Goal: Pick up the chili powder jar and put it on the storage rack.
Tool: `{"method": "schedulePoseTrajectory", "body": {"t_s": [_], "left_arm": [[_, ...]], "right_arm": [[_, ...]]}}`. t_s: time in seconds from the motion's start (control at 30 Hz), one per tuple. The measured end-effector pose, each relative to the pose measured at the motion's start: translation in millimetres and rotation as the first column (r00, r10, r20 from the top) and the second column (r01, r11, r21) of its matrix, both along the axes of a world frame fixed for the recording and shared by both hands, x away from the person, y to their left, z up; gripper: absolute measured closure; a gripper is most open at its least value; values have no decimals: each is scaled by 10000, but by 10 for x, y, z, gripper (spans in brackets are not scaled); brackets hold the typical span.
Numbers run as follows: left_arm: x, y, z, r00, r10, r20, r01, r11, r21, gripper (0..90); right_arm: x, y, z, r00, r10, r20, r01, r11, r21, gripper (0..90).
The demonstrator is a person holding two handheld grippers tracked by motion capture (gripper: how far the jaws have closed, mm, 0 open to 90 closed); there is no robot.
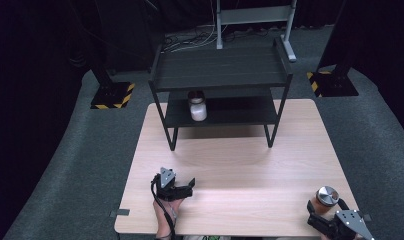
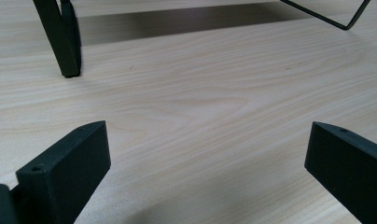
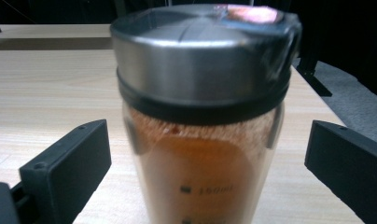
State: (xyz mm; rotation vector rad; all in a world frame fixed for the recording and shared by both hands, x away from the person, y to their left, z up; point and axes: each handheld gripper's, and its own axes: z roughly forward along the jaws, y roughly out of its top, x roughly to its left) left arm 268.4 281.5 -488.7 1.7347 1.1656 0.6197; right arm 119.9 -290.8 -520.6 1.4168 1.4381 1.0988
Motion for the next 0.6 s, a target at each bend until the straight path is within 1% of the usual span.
{"method": "schedulePoseTrajectory", "body": {"t_s": [0.07, 0.1, 0.13, 0.17, 0.3, 0.43, 0.5, 0.6], "left_arm": [[0, 0, -1, 10000, -1, 4, 1, 10000, -2, 2], [-1, 2, -2, 10000, 0, 9, 0, 10000, -14, 2], [-2, 6, -2, 10000, -7, 17, 7, 10000, -16, 2], [-4, 7, -5, 10000, 4, 31, -3, 10000, -29, 2], [-11, 20, -14, 10000, 27, 64, -26, 9999, -131, 2], [-4, 15, -10, 10000, -10, 33, 10, 9999, -101, 2], [-3, 16, -9, 10000, -21, 39, 21, 10000, -85, 2], [-8, 23, -13, 10000, 0, 52, 1, 9999, -132, 3]], "right_arm": [[22, -16, 17, 10000, 58, 40, -58, 10000, -49, 4], [36, -33, 36, 9999, 157, -1, -157, 9999, -28, 185], [21, -85, 23, 9985, 543, 103, -542, 9985, -98, 306], [32, -36, 33, 9993, 362, 71, -360, 9991, -217, 307], [41, 6, 21, 9999, 128, 114, -129, 9999, 22, 308], [31, 5, 14, 9997, 201, 164, -202, 9998, 28, 308], [23, -8, 18, 9995, 248, 202, -251, 9996, 122, 308], [15, 1, 60, 9996, 201, 222, -203, 9998, 67, 308]]}}
